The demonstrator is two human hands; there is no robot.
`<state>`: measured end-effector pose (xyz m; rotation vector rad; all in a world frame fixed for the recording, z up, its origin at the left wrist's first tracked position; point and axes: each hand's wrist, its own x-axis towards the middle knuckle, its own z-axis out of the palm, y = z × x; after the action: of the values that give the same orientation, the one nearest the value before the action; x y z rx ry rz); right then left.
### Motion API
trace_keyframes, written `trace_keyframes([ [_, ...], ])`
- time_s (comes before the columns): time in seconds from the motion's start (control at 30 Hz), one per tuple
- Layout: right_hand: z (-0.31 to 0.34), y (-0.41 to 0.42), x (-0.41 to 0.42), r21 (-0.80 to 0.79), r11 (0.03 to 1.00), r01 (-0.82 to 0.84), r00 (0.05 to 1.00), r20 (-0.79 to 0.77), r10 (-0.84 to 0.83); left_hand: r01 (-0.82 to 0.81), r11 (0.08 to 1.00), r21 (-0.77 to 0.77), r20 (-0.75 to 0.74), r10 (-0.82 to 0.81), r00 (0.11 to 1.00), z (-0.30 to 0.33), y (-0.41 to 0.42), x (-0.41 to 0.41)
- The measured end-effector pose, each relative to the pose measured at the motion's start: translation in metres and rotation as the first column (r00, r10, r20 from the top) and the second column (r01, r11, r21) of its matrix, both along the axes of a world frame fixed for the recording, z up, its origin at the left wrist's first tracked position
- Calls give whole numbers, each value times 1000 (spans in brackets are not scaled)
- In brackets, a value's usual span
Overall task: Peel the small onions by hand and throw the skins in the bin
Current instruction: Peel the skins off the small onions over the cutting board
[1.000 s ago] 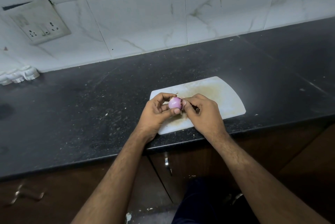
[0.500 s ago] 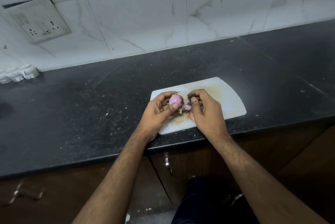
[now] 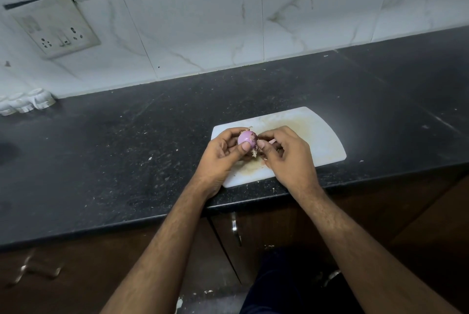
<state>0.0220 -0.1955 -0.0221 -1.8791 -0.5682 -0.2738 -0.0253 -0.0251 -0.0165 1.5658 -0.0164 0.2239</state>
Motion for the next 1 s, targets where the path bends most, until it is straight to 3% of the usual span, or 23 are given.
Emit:
trace_keyframes([
  [0.23,-1,-2,0,28,996,-89,995,49,87,47,996,71,-11,-46,999,0,0,-1],
  [0.37,0,-3,-1,29,995,-93,993,79,91,59,998,31,-58,-57,997,-3,3,1],
  [0.8,-3,-4,-8,55,998,13,970,241,-26,117,993,-8,-125,-117,985,-5,7,2],
  [1.0,-7,-2,-9,-34,999,41,960,279,-30,121,992,21,-88,-119,989,-3,7,2],
])
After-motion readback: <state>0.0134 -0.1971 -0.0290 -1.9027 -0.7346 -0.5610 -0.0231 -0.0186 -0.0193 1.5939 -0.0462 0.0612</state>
